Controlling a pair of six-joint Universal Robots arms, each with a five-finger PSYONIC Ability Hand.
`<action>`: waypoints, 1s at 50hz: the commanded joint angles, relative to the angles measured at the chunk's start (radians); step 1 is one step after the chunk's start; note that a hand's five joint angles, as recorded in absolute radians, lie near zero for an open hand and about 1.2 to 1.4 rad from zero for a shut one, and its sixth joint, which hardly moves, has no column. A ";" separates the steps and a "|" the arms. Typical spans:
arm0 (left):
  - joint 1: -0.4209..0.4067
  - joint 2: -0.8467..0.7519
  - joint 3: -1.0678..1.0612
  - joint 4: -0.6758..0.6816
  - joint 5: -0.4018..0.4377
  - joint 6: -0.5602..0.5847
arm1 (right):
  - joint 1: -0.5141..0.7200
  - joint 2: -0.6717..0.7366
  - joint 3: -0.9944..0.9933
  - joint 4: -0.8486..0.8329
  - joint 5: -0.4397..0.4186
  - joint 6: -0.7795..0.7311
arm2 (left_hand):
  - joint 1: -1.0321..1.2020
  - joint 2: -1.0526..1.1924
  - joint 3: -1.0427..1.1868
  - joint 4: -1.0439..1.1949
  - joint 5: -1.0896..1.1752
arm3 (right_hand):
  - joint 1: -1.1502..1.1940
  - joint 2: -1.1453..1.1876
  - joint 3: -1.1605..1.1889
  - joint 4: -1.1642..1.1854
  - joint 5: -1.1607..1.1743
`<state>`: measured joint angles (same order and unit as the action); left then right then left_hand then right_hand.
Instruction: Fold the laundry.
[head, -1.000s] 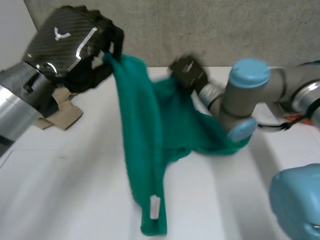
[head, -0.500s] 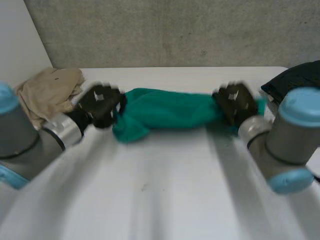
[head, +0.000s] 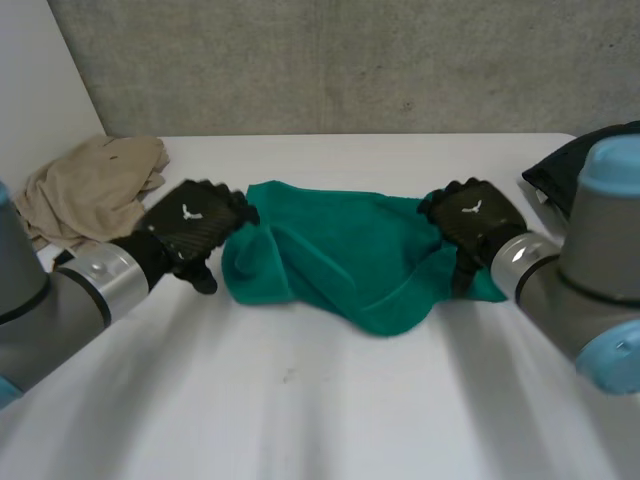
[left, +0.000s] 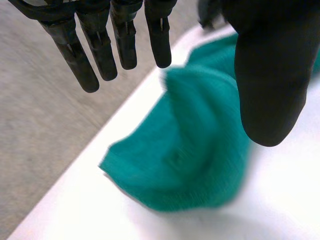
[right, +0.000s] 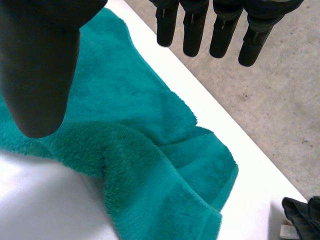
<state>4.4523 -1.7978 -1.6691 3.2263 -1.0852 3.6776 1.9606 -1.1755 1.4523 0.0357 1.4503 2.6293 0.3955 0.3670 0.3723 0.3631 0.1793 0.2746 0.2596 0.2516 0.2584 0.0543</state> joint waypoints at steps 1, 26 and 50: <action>-0.047 0.078 -0.004 -0.010 -0.067 -0.258 | -0.060 0.004 -0.141 0.225 -0.034 0.020 | 0.012 0.040 0.035 0.044 0.053 | -0.085 -0.070 -0.062 -0.069 -0.040; -0.277 -0.271 0.216 -0.209 -0.472 -0.498 | -0.172 0.336 -0.412 0.211 -0.140 -0.368 | -0.067 -0.039 -0.044 -0.035 -0.026 | -0.018 -0.003 0.005 -0.002 0.028; -0.278 -0.474 0.335 -0.025 -0.650 -0.416 | -0.187 0.369 -0.392 0.155 -0.125 -0.267 | 0.338 0.366 0.361 0.370 0.379 | 0.041 0.056 0.064 0.057 0.087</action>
<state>4.1493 -2.2366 -1.3704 3.1347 -1.7161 3.2182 1.7804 -0.7608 1.0123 0.2286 1.3311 2.2964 0.6356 0.6146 0.6135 0.6135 0.4347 0.2460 0.2236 0.2451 0.2355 0.0771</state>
